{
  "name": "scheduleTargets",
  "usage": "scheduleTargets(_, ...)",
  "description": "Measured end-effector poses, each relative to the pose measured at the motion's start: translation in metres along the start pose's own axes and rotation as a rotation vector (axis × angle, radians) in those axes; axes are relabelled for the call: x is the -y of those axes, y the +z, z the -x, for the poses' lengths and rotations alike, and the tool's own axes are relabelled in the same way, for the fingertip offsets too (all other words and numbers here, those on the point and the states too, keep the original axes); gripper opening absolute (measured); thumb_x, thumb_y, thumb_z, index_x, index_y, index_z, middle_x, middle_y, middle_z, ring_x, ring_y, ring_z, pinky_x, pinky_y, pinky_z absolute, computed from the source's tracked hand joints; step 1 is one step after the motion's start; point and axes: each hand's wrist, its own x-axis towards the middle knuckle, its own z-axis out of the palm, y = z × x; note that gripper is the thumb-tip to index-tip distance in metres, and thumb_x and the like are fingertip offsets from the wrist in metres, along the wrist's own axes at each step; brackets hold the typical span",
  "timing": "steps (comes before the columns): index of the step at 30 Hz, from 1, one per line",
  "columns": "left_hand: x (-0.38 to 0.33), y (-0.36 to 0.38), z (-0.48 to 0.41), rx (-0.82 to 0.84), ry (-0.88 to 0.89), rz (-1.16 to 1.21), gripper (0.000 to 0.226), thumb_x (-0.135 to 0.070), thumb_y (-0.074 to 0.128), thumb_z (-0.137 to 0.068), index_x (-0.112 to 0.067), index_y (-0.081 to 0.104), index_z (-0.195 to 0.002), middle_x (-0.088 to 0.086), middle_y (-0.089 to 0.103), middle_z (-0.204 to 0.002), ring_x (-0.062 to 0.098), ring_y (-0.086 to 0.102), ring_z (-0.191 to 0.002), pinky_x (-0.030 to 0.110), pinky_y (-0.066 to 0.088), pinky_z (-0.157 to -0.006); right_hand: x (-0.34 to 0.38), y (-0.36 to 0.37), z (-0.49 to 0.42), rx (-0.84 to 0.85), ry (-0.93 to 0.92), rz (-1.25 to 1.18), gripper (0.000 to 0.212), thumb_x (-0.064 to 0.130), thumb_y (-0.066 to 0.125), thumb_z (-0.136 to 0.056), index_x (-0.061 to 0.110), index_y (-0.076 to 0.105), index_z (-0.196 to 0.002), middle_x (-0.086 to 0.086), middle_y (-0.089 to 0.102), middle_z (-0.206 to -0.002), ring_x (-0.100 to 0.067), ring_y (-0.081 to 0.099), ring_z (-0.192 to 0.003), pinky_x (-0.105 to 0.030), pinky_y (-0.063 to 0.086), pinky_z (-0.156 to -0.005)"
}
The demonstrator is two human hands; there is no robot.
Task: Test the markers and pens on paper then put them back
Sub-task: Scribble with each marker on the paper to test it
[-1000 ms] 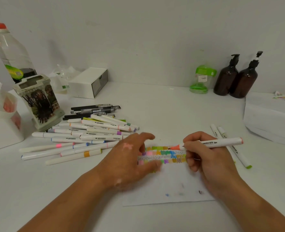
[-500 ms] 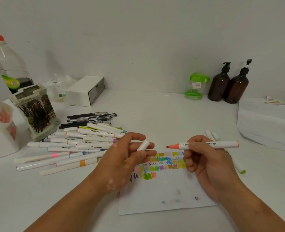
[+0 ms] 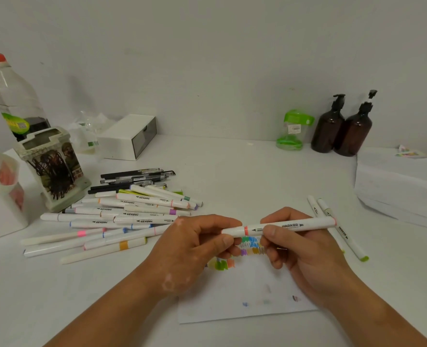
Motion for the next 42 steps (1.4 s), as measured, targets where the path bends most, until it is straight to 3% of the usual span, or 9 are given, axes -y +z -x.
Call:
scheduleTargets(5,-0.002,0.004,0.002,-0.002,0.033,0.013,0.026,-0.004,0.059,-0.097,-0.02,0.071,-0.114,0.005,0.077,-0.09,0.021,0.075,-0.086,0.029,0.06,-0.078,0.0,0.002,0.003,-0.005,0.022,0.031,0.049,0.043,0.094,-0.059,0.008,0.073,-0.087,-0.019,0.068,-0.075,-0.022,0.061,-0.06,-0.026,0.048,-0.052)
scheduleTargets(18,-0.004,0.001,-0.001,-0.044,0.099,-0.125,0.026,-0.013,0.061,-0.097,-0.033,0.07,-0.112,-0.005,0.077,-0.091,0.012,0.073,-0.09,0.033,0.061,-0.081,0.005,0.008,0.002,-0.005,0.013,-0.001,0.06,0.055,0.095,-0.055,0.011,0.076,-0.09,-0.016,0.068,-0.074,-0.021,0.06,-0.059,-0.026,0.049,-0.051)
scheduleTargets(21,-0.006,-0.006,-0.003,-0.125,0.117,-0.189,0.025,-0.019,0.063,-0.095,-0.037,0.071,-0.111,-0.01,0.074,-0.089,0.005,0.071,-0.088,0.018,0.057,-0.075,0.02,-0.003,0.002,0.026,0.008,-0.063,0.055,0.049,0.09,-0.064,0.007,0.078,-0.097,-0.018,0.069,-0.075,-0.02,0.058,-0.057,-0.026,0.048,-0.049)
scheduleTargets(24,-0.003,-0.011,-0.003,-0.191,0.1,-0.207,0.028,-0.018,0.067,-0.092,-0.04,0.072,-0.108,-0.014,0.074,-0.093,0.004,0.071,-0.092,0.018,0.057,-0.075,0.029,-0.013,0.004,0.054,0.087,0.135,0.015,0.015,0.079,-0.082,0.012,0.08,-0.097,-0.02,0.075,-0.082,-0.022,0.059,-0.059,-0.027,0.051,-0.052)
scheduleTargets(26,-0.001,-0.009,-0.002,-0.209,0.087,-0.219,0.031,-0.015,0.068,-0.091,-0.041,0.072,-0.108,-0.016,0.073,-0.093,0.004,0.07,-0.093,0.02,0.058,-0.076,0.024,-0.015,0.006,0.106,0.128,0.388,0.023,-0.001,0.07,-0.088,0.019,0.077,-0.096,-0.017,0.077,-0.082,-0.022,0.061,-0.059,-0.029,0.053,-0.056)
scheduleTargets(30,0.002,-0.005,-0.003,-0.223,0.11,-0.162,0.036,-0.012,0.069,-0.09,-0.039,0.069,-0.114,-0.01,0.072,-0.091,0.009,0.073,-0.09,0.017,0.057,-0.076,0.025,-0.001,0.013,0.172,0.108,0.696,0.016,0.03,0.071,-0.077,0.035,0.071,-0.092,-0.002,0.076,-0.074,-0.014,0.064,-0.056,-0.025,0.051,-0.054)
scheduleTargets(35,0.007,-0.01,-0.005,-0.239,0.098,-0.193,0.044,-0.02,0.074,-0.086,-0.043,0.061,-0.121,-0.004,0.074,-0.09,0.015,0.073,-0.084,0.028,0.061,-0.074,0.036,-0.04,0.002,-0.227,-0.096,0.96,0.006,0.039,0.074,-0.073,0.04,0.076,-0.079,0.016,0.07,-0.068,-0.003,0.062,-0.062,-0.013,0.043,-0.052)
scheduleTargets(38,0.007,-0.01,-0.004,-0.251,0.094,-0.238,0.026,-0.037,0.071,-0.079,-0.04,0.068,-0.105,-0.008,0.073,-0.082,0.011,0.073,-0.077,0.025,0.061,-0.07,0.04,-0.09,-0.004,-0.61,0.039,0.954,0.007,0.032,0.078,-0.081,0.035,0.075,-0.075,0.014,0.07,-0.068,-0.006,0.064,-0.068,-0.021,0.043,-0.053)
scheduleTargets(42,0.009,-0.005,-0.002,-0.215,0.082,-0.267,0.021,-0.04,0.071,-0.074,-0.036,0.073,-0.094,-0.01,0.074,-0.078,0.011,0.073,-0.072,0.02,0.059,-0.064,0.026,-0.13,-0.005,-0.783,0.235,1.044,0.017,0.025,0.072,-0.083,0.026,0.073,-0.066,0.011,0.069,-0.066,-0.01,0.061,-0.071,-0.024,0.041,-0.057)
